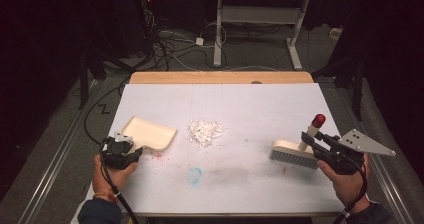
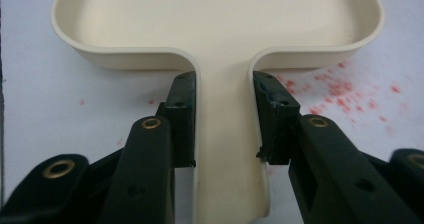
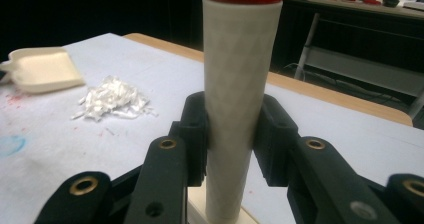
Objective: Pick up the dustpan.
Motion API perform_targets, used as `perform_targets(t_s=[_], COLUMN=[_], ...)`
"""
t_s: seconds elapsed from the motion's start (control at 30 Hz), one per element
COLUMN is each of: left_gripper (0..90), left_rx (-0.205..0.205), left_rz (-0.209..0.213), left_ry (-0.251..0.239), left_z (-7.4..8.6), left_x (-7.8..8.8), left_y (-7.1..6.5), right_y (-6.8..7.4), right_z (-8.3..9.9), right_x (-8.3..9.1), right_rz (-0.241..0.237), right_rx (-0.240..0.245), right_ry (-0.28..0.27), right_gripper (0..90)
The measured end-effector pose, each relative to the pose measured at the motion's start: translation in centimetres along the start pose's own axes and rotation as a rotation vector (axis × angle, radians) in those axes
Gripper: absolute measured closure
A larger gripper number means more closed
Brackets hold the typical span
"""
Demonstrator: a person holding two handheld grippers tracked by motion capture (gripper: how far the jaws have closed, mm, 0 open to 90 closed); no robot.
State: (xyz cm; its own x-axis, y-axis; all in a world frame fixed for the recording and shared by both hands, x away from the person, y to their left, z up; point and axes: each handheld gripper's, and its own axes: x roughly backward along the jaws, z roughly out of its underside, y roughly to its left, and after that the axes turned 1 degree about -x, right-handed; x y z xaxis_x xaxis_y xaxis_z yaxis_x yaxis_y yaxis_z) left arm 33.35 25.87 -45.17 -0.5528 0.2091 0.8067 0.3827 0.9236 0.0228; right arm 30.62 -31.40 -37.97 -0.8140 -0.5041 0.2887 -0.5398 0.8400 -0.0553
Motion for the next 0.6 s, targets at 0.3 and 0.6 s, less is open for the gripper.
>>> perform_targets(t_s=[0.3, 0.6], left_gripper=[63.1, 63.0], left_rx=[-0.124, -0.197], left_rz=[0.067, 0.122], left_ry=[0.069, 0.091], left_z=[-0.1, -0.2], left_x=[2.6, 2.8], left_y=[-2.0, -4.0], right_y=[-0.3, -1.2], right_z=[-1.0, -3.0], right_x=[-4.0, -11.1], right_rz=[0.030, 0.069], right_rx=[-0.004, -0.036], right_ry=[-0.016, -0.007], right_gripper=[70.1, 70.1])
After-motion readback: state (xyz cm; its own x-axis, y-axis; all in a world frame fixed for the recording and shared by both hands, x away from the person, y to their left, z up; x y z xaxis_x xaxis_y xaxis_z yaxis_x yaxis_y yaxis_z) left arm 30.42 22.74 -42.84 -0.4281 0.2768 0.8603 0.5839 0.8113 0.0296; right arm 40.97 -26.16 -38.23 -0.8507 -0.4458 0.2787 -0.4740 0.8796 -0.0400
